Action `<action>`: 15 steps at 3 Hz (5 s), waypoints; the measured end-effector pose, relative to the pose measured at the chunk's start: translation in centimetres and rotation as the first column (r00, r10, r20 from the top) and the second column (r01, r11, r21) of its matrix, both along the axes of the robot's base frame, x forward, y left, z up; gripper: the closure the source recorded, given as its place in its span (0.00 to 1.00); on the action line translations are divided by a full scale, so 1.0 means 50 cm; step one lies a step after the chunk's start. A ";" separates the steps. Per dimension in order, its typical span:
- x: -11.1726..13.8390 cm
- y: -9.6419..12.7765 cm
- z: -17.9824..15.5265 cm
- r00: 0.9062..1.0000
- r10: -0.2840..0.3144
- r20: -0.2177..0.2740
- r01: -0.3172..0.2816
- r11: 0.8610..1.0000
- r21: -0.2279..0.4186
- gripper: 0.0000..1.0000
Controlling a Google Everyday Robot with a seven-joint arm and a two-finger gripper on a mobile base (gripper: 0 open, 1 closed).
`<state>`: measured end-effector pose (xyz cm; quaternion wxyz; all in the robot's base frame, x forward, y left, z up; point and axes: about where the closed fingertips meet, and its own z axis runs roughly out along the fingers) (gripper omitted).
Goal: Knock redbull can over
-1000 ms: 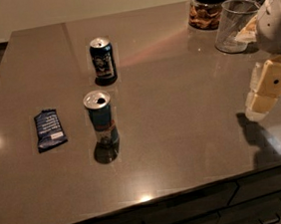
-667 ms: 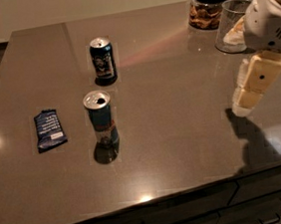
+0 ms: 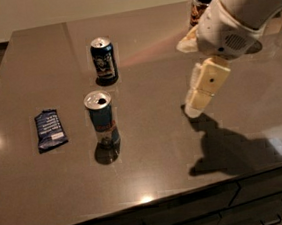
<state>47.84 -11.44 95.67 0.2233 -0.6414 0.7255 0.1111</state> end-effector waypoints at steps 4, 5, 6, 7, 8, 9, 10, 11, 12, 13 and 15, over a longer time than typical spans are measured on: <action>-0.029 0.280 -0.045 0.969 0.248 0.000 -0.238 0.929 0.284 0.00; -0.038 0.344 -0.060 0.959 0.283 0.001 -0.267 0.905 0.332 0.00; -0.043 0.374 -0.070 0.954 0.298 0.000 -0.279 0.892 0.355 0.00; -0.045 0.393 -0.076 0.950 0.313 -0.009 -0.288 0.884 0.370 0.16; -0.037 0.392 -0.075 0.951 0.309 -0.014 -0.282 0.885 0.370 0.39; -0.018 0.369 -0.064 0.958 0.286 -0.016 -0.262 0.897 0.356 0.63; 0.006 0.325 -0.039 0.968 0.249 -0.013 -0.233 0.922 0.310 0.85; 0.029 0.265 -0.009 0.973 0.229 0.003 -0.226 0.954 0.197 1.00; 0.038 0.218 0.017 0.968 0.247 0.038 -0.249 0.967 0.056 1.00; 0.055 0.188 0.021 0.952 0.298 0.062 -0.291 0.951 -0.103 1.00; 0.087 0.172 -0.035 0.919 0.392 0.042 -0.361 0.879 -0.312 0.97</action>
Offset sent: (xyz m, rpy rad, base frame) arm -0.0160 0.1264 -0.0222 0.2906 0.0343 0.2411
